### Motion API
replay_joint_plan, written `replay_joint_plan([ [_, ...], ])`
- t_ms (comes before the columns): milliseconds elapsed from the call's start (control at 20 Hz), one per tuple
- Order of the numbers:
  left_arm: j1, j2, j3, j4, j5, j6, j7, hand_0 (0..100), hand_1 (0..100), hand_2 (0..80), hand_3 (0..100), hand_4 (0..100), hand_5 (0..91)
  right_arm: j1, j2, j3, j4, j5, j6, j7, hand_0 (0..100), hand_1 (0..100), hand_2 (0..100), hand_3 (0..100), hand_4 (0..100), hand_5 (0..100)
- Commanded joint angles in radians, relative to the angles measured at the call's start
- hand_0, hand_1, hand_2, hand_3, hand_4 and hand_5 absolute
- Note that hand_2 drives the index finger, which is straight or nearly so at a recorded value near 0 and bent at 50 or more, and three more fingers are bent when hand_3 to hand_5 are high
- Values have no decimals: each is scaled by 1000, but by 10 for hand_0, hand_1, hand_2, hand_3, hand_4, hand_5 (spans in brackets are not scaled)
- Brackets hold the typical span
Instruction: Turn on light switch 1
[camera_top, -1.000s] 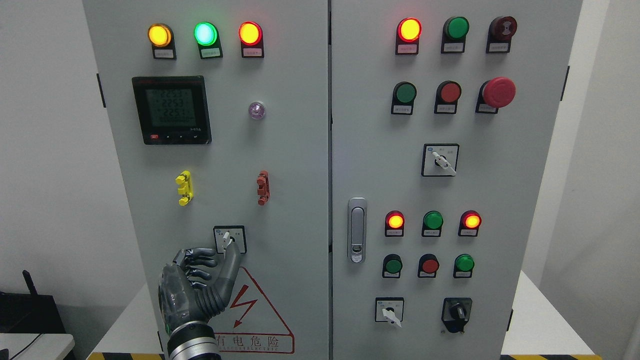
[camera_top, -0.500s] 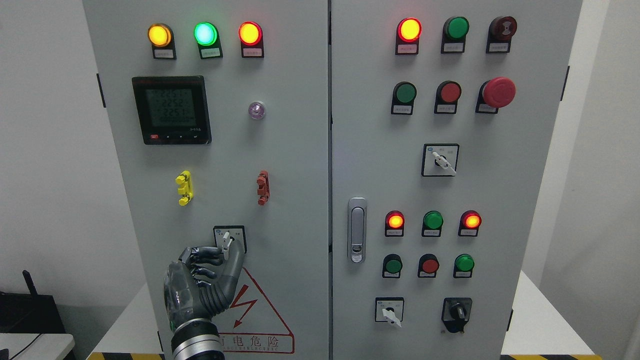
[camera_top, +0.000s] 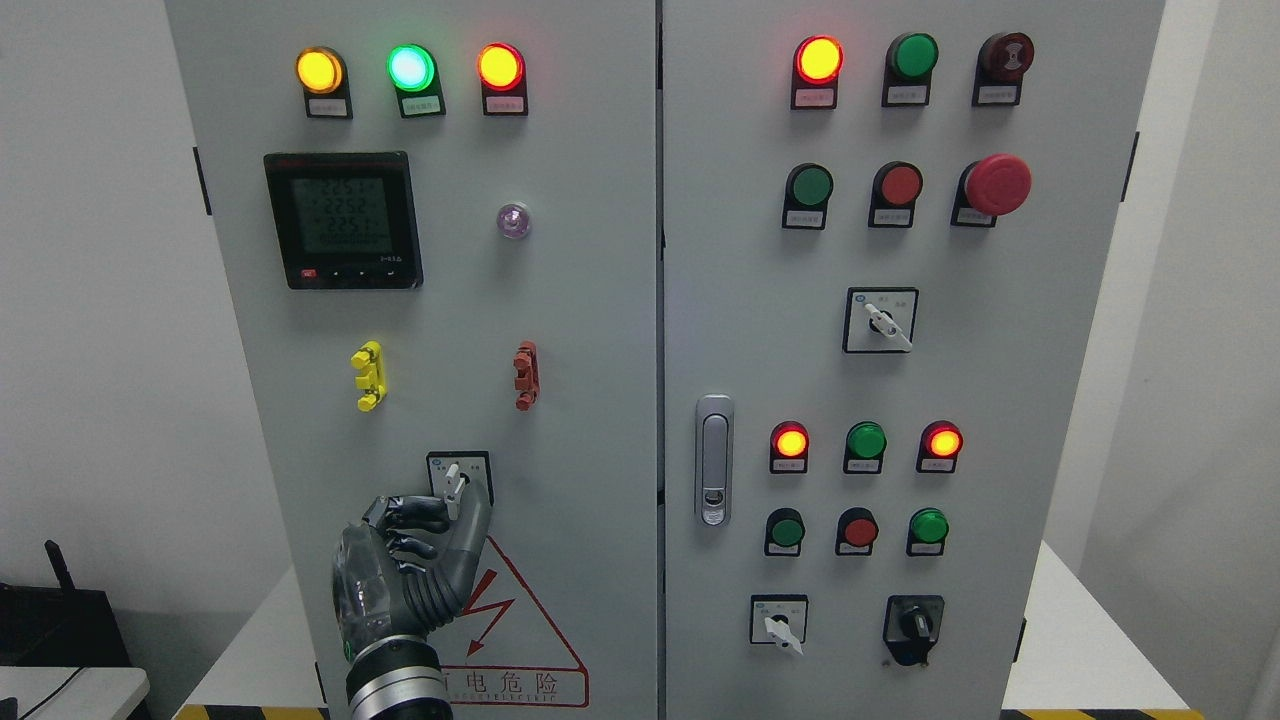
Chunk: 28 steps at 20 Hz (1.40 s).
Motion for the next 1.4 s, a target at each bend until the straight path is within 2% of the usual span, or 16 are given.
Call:
replay_joint_plan([
  [0, -5, 0, -3, 4, 1, 1, -1, 123, 488, 538, 691, 777, 701, 0, 0, 20, 0, -26, 1, 1, 120, 389, 0, 0, 0, 0],
  [400, -16, 0, -3, 4, 1, 33, -13, 147, 458, 547, 698, 782, 712, 0, 0, 18, 0, -26, 1, 1, 120, 389, 0, 0, 0, 0],
  [1350, -19, 0, -3, 8, -2, 43, -14, 205, 412, 572, 711, 791, 743, 0, 0, 20, 0, -26, 1, 1, 120, 389, 0, 0, 0, 0],
])
